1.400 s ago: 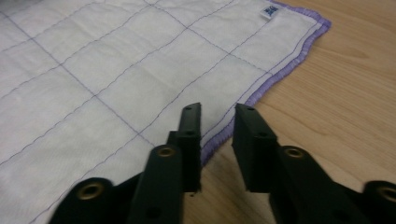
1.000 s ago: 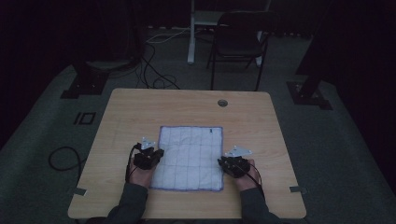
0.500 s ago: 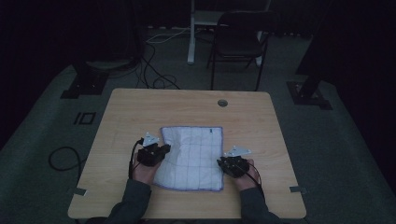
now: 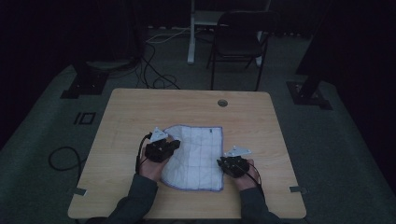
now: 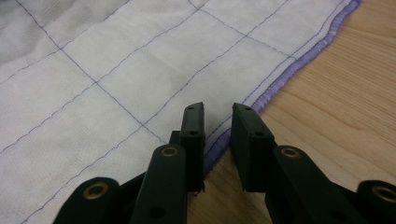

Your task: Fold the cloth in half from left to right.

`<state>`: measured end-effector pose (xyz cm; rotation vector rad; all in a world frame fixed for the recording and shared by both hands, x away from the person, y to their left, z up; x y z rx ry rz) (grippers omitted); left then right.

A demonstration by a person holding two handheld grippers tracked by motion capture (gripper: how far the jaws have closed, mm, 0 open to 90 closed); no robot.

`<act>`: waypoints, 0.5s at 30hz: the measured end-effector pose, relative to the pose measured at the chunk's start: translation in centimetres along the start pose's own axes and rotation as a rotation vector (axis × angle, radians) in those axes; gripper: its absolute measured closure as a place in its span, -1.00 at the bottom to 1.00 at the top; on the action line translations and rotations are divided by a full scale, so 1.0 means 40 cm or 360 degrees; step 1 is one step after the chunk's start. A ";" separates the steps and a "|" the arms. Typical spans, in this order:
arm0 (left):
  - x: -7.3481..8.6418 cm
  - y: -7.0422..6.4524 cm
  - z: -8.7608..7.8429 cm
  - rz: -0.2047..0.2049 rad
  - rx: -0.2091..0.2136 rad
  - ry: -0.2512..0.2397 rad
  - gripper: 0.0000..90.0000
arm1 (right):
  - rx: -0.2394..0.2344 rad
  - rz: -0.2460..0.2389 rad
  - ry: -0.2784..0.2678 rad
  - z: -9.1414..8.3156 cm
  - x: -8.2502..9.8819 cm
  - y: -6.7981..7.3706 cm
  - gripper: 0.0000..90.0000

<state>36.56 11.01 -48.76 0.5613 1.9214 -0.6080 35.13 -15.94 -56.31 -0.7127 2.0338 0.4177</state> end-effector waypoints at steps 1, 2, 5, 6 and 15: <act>-0.003 -0.005 0.003 0.0006 0.0009 0.0002 0.91 | -0.0001 -0.0001 0.0001 0.000 0.000 0.000 0.68; -0.005 -0.009 0.006 0.0007 0.0018 0.0000 0.91 | -0.0001 -0.0002 0.0001 0.000 0.000 0.000 0.68; -0.010 -0.019 0.014 0.0011 0.0037 -0.0001 0.91 | -0.0001 0.0000 0.0001 0.000 0.000 0.000 0.68; -0.012 -0.022 0.016 0.0006 0.0043 -0.0007 0.91 | 0.0002 -0.0002 -0.0001 0.000 -0.001 0.000 0.69; -0.025 -0.049 0.035 0.0020 0.0099 -0.0016 0.91 | 0.0006 -0.0011 -0.0003 0.001 -0.003 0.000 0.73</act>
Point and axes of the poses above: each handheld gripper's, and its own axes: z roughly forward along the jaws, x roughly out of its underside, y roughly to its left, the point moved 3 cm from there along z, roughly forward along the jaws, and after that the axes turned 11 degrees about -y, right-handed, at the moved point
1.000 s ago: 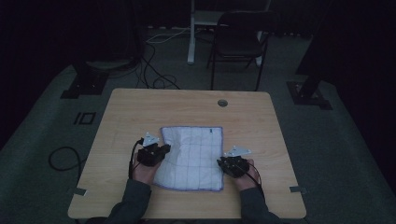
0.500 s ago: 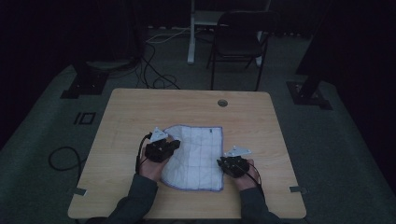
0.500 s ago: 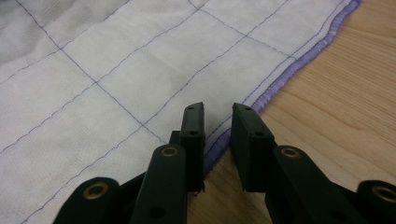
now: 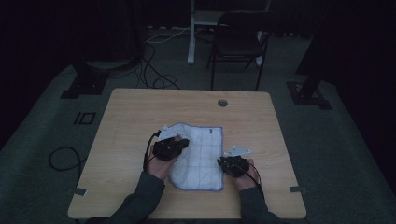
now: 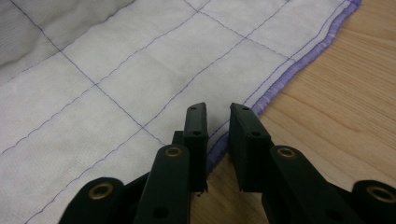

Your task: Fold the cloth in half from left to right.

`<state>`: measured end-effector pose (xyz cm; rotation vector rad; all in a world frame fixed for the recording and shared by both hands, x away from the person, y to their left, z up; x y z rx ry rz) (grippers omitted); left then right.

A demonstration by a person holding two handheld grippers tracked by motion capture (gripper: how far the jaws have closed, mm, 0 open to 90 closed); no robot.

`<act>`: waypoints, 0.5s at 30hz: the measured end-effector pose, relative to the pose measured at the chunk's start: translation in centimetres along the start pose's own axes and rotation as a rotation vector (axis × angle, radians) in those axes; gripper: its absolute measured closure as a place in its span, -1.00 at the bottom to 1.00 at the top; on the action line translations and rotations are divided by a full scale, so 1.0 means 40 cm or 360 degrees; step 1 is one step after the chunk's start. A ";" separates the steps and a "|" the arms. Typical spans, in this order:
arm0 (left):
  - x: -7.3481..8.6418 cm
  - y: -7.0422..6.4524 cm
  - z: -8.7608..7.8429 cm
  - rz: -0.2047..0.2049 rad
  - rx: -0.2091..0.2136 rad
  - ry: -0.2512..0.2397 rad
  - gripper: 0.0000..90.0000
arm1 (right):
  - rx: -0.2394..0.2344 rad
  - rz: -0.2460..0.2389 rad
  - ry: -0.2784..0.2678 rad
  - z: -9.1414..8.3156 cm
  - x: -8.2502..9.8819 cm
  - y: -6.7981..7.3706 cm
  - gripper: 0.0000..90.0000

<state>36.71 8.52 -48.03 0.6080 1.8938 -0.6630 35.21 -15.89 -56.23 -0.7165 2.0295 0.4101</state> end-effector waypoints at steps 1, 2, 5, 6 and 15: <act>0.000 -0.003 0.004 0.0000 0.0005 0.0001 0.91 | 0.0000 -0.0001 0.0000 0.000 0.000 0.000 0.73; 0.001 -0.005 0.007 0.0001 0.0008 0.0004 0.92 | 0.0000 0.0000 0.0000 0.000 0.000 0.000 0.73; 0.003 -0.016 0.021 0.0002 0.0031 0.0020 0.91 | -0.0001 0.0004 0.0002 0.000 0.000 -0.001 0.73; 0.003 -0.020 0.028 0.0007 0.0040 0.0022 0.91 | -0.0001 0.0007 0.0003 -0.001 0.000 -0.001 0.73; 0.007 -0.053 0.073 0.0029 0.0098 0.0069 0.91 | 0.0024 0.0021 -0.0006 -0.007 0.000 -0.008 0.73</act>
Point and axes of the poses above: each handheld gripper's, and its own axes: z roughly forward along the jaws, x roughly out of its underside, y roughly to its left, the point moved 3 cm from there along z, roughly forward along the jaws, and after that the axes turned 11 degrees about -y, right-handed, at the moved point
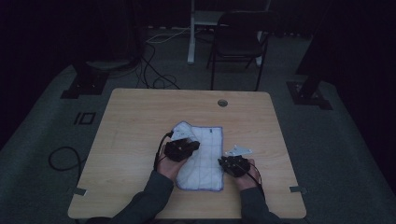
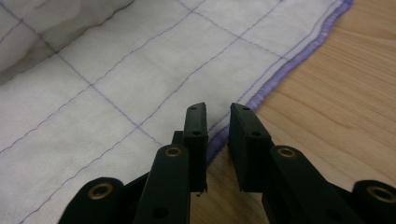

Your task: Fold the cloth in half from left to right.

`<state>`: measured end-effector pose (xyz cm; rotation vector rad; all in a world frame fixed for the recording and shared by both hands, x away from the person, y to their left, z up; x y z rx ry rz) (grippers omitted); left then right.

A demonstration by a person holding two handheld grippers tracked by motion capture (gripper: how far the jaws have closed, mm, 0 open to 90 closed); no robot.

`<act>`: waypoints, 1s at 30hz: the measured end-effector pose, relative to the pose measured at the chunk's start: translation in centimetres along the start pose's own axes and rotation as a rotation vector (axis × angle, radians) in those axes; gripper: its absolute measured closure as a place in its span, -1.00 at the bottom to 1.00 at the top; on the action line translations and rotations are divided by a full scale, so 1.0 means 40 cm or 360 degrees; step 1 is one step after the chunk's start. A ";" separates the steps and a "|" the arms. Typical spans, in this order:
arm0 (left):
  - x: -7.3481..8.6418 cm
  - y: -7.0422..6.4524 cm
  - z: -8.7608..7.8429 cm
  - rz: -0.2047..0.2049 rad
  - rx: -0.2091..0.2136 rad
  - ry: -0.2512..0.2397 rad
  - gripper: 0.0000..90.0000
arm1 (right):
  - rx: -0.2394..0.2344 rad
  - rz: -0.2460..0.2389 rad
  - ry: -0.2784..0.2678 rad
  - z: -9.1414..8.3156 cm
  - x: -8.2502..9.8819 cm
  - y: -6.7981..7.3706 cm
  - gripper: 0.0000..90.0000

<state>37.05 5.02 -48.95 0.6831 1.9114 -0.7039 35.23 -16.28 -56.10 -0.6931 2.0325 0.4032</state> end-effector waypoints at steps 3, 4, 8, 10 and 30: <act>0.003 -0.007 0.017 0.0003 0.0013 0.0024 0.91 | 0.0016 0.0008 -0.0012 -0.005 0.000 -0.008 0.73; 0.004 -0.008 0.023 0.0003 0.0016 0.0030 0.91 | 0.0021 0.0014 -0.0015 -0.006 0.000 -0.010 0.73; 0.009 -0.015 0.041 0.0014 0.0034 0.0060 0.91 | 0.0033 0.0025 -0.0022 -0.010 -0.001 -0.015 0.73; 0.012 -0.019 0.049 0.0010 0.0039 0.0069 0.91 | 0.0039 0.0029 -0.0026 -0.011 -0.001 -0.016 0.73; 0.045 -0.028 0.110 0.0014 0.0058 0.0171 0.91 | 0.0070 0.0054 -0.0031 -0.015 0.001 -0.027 0.73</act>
Point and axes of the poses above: each handheld gripper's, and its own axes: z roughly forward along the jaws, x roughly out of its underside, y roughly to its left, the point moved 3 cm from there along z, roughly forward along the jaws, and after that the axes turned 11 degrees about -y, right-handed, at the moved point
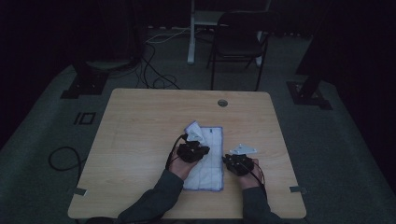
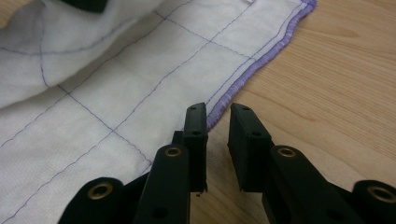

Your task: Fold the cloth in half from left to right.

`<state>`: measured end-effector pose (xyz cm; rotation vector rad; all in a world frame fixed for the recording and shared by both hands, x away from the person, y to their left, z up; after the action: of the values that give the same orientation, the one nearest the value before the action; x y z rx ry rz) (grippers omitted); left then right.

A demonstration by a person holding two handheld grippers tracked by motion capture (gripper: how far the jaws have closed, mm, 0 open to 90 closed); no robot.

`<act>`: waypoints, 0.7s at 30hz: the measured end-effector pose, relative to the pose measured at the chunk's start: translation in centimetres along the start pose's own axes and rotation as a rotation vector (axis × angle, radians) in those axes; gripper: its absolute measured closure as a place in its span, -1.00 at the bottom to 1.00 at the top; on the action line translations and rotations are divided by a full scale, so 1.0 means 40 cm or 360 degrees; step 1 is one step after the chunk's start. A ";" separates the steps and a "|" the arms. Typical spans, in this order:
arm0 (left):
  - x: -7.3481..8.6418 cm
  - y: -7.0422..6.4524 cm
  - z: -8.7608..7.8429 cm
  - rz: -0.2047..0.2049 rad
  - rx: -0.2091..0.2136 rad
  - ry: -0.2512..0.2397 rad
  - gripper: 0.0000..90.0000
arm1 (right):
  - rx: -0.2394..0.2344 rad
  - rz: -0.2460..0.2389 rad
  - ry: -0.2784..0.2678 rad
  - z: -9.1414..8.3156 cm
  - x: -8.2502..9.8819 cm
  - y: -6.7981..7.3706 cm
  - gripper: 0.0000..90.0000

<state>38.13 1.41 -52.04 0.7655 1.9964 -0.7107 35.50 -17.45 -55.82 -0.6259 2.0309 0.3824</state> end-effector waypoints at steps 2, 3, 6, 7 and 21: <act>0.003 -0.002 0.008 0.0005 0.0003 0.0012 0.91 | 0.0001 0.0001 -0.0001 0.000 0.000 -0.001 0.73; 0.005 -0.003 0.012 0.0005 0.0004 0.0018 0.91 | 0.0002 0.0002 -0.0002 -0.001 0.000 -0.001 0.73; 0.010 -0.006 0.024 0.0014 0.0011 0.0035 0.91 | 0.0002 0.0002 -0.0001 -0.001 0.000 -0.001 0.73; 0.013 -0.007 0.027 0.0008 0.0014 0.0038 0.91 | 0.0002 0.0002 0.0000 -0.001 0.000 -0.001 0.73; 0.013 0.042 -0.097 0.0001 -0.0090 -0.0042 0.48 | 0.0008 0.0005 -0.0009 -0.006 -0.001 -0.003 0.72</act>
<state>37.14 5.42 -50.97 0.7197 1.9841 -0.6581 35.41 -17.66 -55.66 -0.6179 2.0272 0.3803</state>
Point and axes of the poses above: each handheld gripper's, and its own axes: z roughly forward along the jaws, x roughly out of its underside, y roughly to its left, the point moved 3 cm from there along z, roughly forward along the jaws, and after that the axes turned 11 degrees about -y, right-handed, at the moved point
